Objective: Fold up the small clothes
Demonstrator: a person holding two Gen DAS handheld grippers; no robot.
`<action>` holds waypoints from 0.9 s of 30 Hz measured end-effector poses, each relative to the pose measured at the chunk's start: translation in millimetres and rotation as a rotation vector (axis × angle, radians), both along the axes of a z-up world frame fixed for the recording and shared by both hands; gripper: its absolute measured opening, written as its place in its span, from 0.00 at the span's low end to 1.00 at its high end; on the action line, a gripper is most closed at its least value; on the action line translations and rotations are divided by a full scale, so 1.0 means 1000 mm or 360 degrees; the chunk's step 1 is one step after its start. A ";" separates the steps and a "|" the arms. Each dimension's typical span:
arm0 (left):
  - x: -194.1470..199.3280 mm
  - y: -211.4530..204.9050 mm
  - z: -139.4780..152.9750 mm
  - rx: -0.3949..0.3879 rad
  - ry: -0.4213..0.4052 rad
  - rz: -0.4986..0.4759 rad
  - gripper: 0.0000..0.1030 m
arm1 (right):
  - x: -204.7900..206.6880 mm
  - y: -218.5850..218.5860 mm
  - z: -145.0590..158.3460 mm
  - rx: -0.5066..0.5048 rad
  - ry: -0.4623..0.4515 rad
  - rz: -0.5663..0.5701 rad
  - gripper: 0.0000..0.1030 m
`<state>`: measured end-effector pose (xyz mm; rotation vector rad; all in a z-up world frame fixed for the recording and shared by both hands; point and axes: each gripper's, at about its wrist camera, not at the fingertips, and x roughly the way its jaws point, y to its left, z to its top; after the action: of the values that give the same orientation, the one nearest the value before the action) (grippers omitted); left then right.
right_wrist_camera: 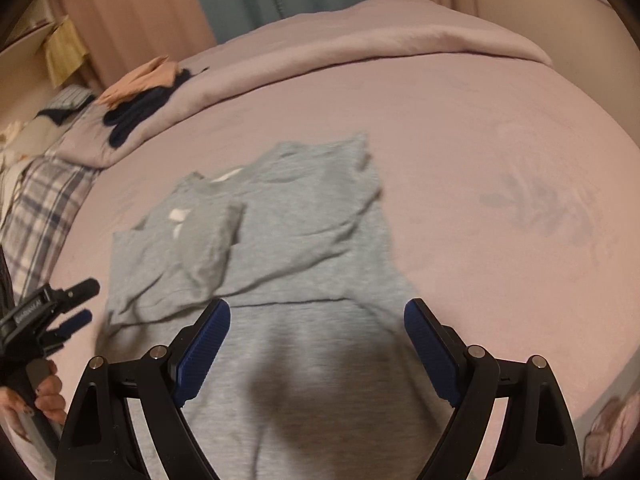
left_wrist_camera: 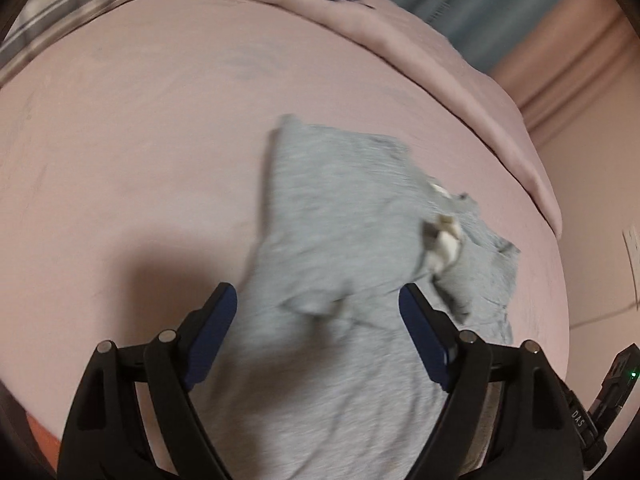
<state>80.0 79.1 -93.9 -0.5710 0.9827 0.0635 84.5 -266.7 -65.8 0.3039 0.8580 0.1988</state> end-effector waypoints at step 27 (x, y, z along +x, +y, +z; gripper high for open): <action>-0.038 0.026 -0.005 0.0038 0.0014 0.0054 0.86 | 0.017 0.069 0.015 -0.0197 -0.0009 0.0204 0.86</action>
<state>41.5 105.6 -98.9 -0.5658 0.9799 0.1081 101.5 -198.0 -50.5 0.1328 0.8811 0.2644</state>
